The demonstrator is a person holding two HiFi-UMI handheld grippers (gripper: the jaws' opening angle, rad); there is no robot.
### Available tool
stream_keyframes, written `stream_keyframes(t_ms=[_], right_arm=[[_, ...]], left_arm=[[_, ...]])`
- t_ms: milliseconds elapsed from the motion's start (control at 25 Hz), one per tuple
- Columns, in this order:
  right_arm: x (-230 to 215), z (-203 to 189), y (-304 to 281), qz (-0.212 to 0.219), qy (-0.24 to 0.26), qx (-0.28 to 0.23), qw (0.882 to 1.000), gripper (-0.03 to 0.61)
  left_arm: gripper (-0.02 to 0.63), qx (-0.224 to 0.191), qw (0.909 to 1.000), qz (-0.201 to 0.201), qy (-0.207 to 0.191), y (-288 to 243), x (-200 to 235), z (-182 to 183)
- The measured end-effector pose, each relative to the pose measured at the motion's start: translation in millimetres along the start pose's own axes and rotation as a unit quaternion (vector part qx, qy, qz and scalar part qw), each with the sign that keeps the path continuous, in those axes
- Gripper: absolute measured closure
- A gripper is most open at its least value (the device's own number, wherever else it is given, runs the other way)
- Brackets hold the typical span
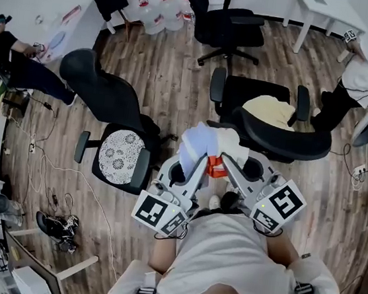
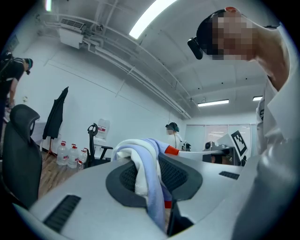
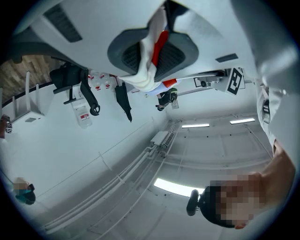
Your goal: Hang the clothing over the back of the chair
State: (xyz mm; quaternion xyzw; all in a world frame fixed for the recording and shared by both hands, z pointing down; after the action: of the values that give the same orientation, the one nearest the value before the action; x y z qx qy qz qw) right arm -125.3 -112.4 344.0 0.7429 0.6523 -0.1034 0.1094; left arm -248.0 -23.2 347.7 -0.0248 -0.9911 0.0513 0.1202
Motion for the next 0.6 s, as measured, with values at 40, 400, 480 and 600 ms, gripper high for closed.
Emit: stream_keyframes(t_ms=[40, 400, 480, 600], right_arm=[[-3, -2, -1, 0.005, -0.002, -0.001, 1.000, 0.532], [-17, 3, -4, 0.032, -0.019, -0.008, 0.999, 0.532], [-16, 6, -3, 0.036, -0.024, -0.012, 0.999, 0.532], [-20, 7, -7, 0.040, -0.027, -0.015, 0.999, 0.532]], left_arm=[[0.525, 0.001, 1.0000, 0.004, -0.002, -1, 1, -1], [0.526, 0.001, 0.9994, 0.033, -0.010, -11, 0, 2], [0.525, -0.002, 0.9992, 0.038, -0.013, -10, -3, 6], [0.526, -0.003, 0.9991, 0.038, -0.019, -14, 1, 8]])
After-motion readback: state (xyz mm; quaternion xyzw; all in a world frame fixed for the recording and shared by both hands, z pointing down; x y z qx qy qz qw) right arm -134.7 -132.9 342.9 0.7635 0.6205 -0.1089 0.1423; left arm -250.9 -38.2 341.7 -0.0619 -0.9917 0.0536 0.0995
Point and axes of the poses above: the fingertips, and each gripper's own axes: y backward along the fingers, x to its left, z out of its top, the point moved 7 cm from there along y, backward along the fingers, and after that the axes turned 13 degrees about z, right-handed, at the moved point
